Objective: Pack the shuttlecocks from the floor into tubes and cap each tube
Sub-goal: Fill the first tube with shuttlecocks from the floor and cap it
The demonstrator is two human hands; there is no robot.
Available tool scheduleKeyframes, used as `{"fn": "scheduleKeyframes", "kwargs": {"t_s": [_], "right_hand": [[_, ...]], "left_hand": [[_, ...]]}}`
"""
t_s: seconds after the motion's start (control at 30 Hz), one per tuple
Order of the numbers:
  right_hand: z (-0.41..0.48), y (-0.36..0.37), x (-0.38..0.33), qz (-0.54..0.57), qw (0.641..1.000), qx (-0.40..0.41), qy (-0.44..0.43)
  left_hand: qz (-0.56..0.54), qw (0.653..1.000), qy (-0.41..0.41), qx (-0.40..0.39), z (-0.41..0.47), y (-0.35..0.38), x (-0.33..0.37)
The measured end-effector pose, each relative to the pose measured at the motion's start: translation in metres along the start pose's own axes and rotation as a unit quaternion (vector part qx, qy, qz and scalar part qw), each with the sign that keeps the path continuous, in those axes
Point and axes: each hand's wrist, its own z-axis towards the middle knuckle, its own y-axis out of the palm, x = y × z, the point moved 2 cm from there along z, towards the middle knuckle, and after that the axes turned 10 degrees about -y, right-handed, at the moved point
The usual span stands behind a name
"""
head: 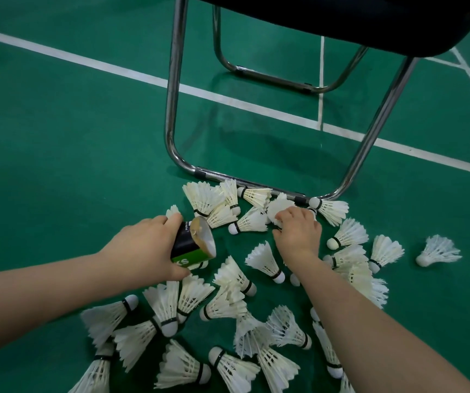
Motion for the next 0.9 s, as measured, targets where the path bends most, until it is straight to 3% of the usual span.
{"fn": "scheduleKeyframes", "kwargs": {"t_s": [0.17, 0.27, 0.37, 0.67, 0.9], "right_hand": [[-0.003, -0.007, 0.007, 0.008, 0.996, 0.080, 0.032], [-0.009, -0.014, 0.005, 0.138, 0.969, 0.193, 0.072], [-0.019, -0.022, -0.008, 0.312, 0.910, 0.264, 0.074], [-0.061, -0.059, -0.082, 0.550, 0.795, 0.253, -0.033], [-0.075, -0.063, -0.104, 0.567, 0.811, 0.100, -0.102]], "left_hand": [[-0.009, 1.000, 0.002, -0.002, 0.001, 0.003, -0.005], [-0.012, 1.000, 0.003, -0.001, 0.001, 0.004, -0.006], [-0.017, 1.000, 0.002, 0.002, 0.001, 0.001, -0.005], [-0.041, 0.999, 0.009, 0.015, -0.006, -0.011, 0.004], [-0.032, 0.999, 0.024, 0.013, -0.016, -0.011, 0.009]]}}
